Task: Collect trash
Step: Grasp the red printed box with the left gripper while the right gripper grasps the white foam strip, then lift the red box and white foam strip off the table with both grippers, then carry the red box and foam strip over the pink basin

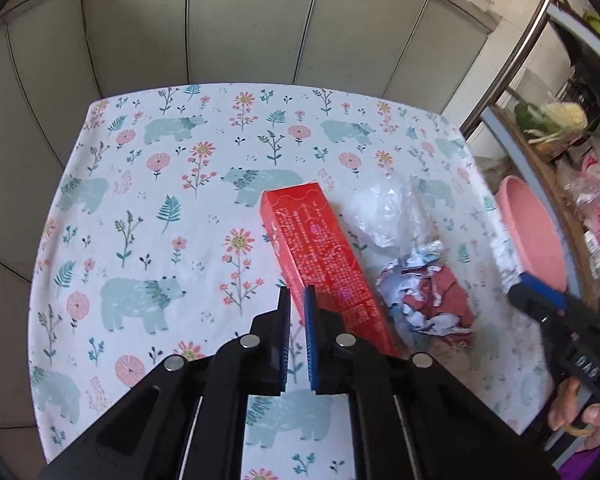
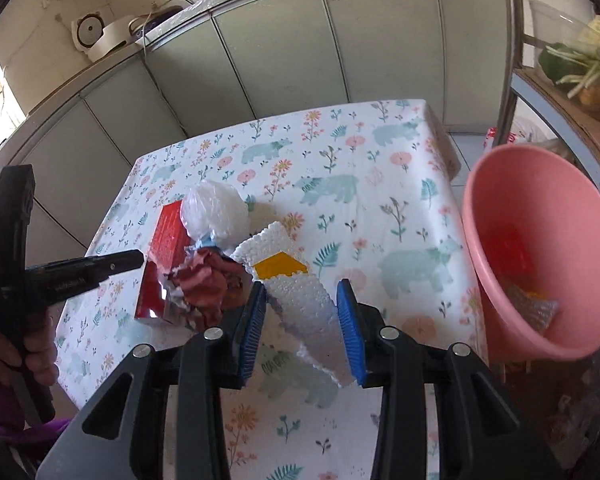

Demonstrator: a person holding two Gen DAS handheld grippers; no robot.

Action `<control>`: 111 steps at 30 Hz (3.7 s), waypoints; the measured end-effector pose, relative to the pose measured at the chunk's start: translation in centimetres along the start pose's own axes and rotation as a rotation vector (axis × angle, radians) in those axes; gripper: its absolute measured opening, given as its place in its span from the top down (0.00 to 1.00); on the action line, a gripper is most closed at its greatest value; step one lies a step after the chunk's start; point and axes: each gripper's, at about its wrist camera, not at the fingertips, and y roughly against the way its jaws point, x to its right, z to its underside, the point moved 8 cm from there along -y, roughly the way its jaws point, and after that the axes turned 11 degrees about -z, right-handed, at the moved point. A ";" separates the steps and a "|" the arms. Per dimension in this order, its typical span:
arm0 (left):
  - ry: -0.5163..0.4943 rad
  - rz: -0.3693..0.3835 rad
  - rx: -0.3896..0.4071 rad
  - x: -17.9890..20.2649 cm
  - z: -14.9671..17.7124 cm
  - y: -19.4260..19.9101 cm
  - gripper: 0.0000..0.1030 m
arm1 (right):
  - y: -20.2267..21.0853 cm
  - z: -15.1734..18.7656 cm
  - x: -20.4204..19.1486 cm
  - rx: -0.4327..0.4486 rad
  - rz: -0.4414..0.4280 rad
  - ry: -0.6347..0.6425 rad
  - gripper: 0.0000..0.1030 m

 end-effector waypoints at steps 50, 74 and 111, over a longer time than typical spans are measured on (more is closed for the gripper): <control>-0.107 -0.061 -0.106 -2.8 3.2 -1.3 0.56 | 0.9 8.5 -2.8 -0.205 -0.025 0.052 0.55; -0.123 -0.067 -0.095 -4.0 4.8 -0.2 0.56 | 3.6 7.3 -3.5 -0.180 -0.053 0.218 0.55; -0.198 0.036 0.168 0.3 4.3 9.5 0.61 | 8.8 3.7 -1.7 0.140 -0.079 0.115 0.67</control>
